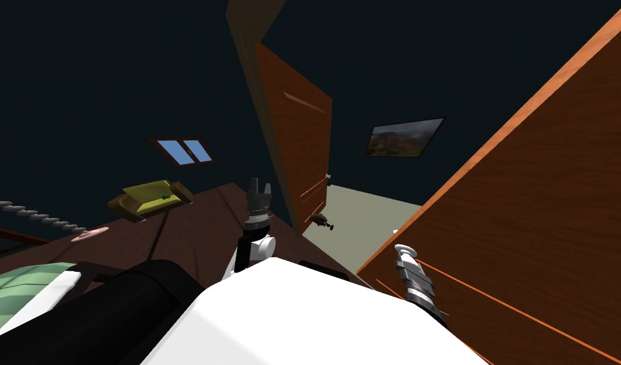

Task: Push the door open

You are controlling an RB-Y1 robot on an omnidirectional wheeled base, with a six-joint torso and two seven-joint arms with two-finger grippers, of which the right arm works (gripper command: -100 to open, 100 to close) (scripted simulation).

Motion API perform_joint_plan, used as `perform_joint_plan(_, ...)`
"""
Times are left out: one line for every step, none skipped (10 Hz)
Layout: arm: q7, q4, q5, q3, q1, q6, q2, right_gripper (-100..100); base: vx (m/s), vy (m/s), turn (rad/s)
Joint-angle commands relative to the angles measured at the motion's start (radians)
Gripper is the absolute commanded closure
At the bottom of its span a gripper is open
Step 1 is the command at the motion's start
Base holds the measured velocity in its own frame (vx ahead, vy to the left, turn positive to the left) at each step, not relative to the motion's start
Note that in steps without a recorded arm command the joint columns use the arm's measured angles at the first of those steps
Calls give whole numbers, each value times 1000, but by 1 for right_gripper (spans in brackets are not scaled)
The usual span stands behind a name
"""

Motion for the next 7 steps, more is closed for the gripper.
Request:
perform_joint_plan(9, 20, -18, -24, -15, 12, 2, 100, 151, -62, 48)
perform_joint_plan(12, 28, -26, -30, -18, 12, 4, 100, 144, -67, 48)
perform_joint_plan(15, 35, -33, -36, -22, 13, 7, 100, 152, -38, 23)
perform_joint_plan(18, 42, -40, -42, -25, 13, 9, 100, 132, -19, 12)
perform_joint_plan(25, 58, -56, -55, -32, 13, 15, 100, 138, -14, 33)
perform_joint_plan(25, 58, -56, -55, -32, 13, 15, 100, 90, -23, 13)
perform_joint_plan(35, 83, -81, -76, -43, 14, 24, 100, 132, -49, 35)
